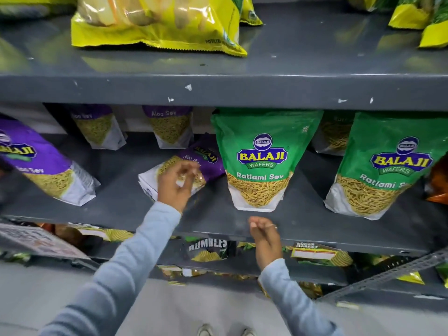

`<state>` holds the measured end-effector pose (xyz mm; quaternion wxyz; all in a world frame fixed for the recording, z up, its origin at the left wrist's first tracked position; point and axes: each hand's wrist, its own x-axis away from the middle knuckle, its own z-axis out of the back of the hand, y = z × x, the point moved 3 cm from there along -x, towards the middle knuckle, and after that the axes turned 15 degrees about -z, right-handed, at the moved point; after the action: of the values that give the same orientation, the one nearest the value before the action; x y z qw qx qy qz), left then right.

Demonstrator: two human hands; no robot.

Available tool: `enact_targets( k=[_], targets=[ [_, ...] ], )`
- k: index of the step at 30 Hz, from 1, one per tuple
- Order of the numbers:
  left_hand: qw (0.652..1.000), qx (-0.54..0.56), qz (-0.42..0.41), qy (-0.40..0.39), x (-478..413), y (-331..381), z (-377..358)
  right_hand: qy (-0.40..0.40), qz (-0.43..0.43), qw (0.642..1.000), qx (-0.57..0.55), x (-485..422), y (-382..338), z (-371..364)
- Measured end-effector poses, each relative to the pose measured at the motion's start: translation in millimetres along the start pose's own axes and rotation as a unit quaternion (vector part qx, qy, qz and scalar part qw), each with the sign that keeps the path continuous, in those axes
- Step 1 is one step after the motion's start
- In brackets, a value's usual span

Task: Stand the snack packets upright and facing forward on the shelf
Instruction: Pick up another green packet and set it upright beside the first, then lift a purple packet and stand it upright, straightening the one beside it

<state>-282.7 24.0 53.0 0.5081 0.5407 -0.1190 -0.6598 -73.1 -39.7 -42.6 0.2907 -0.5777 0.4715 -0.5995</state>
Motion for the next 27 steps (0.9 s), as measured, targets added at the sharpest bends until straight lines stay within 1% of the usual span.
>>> enact_targets(
  k=[1, 2, 4, 5, 7, 9, 10, 12, 14, 16, 18, 20, 22, 24, 26, 27],
  targets=[
    [0.999, -0.049, -0.016, -0.013, -14, -9, 10, -0.023, -0.014, 0.999, 0.021, 3, 2, -11],
    [0.996, -0.087, -0.014, -0.028, -29, -21, 19, -0.044, -0.033, 0.998, 0.040, 4, 3, -22],
    [0.989, -0.136, 0.025, -0.061, -56, -50, 32, -0.089, -0.076, 0.992, 0.057, 6, 4, -49],
    [0.981, -0.160, 0.061, -0.087, -65, -67, 37, -0.109, -0.103, 0.987, 0.056, 4, 3, -63],
    [0.957, -0.194, 0.133, -0.172, -71, -97, 38, -0.130, -0.158, 0.978, 0.030, -1, -1, -92],
    [0.929, -0.201, 0.174, -0.256, -70, -120, 40, -0.127, -0.222, 0.966, -0.027, -7, -9, -122],
    [0.921, -0.181, 0.199, -0.280, -68, -126, 42, -0.119, -0.248, 0.960, -0.046, -9, -12, -136],
    [0.913, -0.135, 0.249, -0.294, -63, -134, 45, -0.111, -0.273, 0.953, -0.073, -14, -16, -159],
    [0.906, -0.112, 0.275, -0.302, -59, -139, 49, -0.099, -0.272, 0.954, -0.076, -17, -12, -184],
    [0.908, -0.058, 0.282, -0.303, -55, -145, 50, -0.080, -0.244, 0.962, -0.091, -16, -4, -203],
    [0.916, 0.022, 0.278, -0.288, -50, -144, 61, -0.050, -0.201, 0.971, -0.119, -13, 3, -213],
    [0.917, 0.114, 0.285, -0.254, -45, -148, 69, -0.045, -0.166, 0.976, -0.134, -5, 8, -214],
    [0.909, 0.201, 0.294, -0.218, -36, -142, 77, -0.050, -0.129, 0.980, -0.140, 7, 9, -210],
    [0.900, 0.254, 0.299, -0.188, -27, -136, 88, -0.042, -0.102, 0.984, -0.141, 19, 12, -204],
    [0.881, 0.321, 0.309, -0.161, -17, -128, 101, -0.037, -0.087, 0.989, -0.113, 31, 13, -198],
    [0.869, 0.351, 0.309, -0.159, -13, -122, 109, -0.042, -0.085, 0.991, -0.098, 38, 13, -196]
  ],
)
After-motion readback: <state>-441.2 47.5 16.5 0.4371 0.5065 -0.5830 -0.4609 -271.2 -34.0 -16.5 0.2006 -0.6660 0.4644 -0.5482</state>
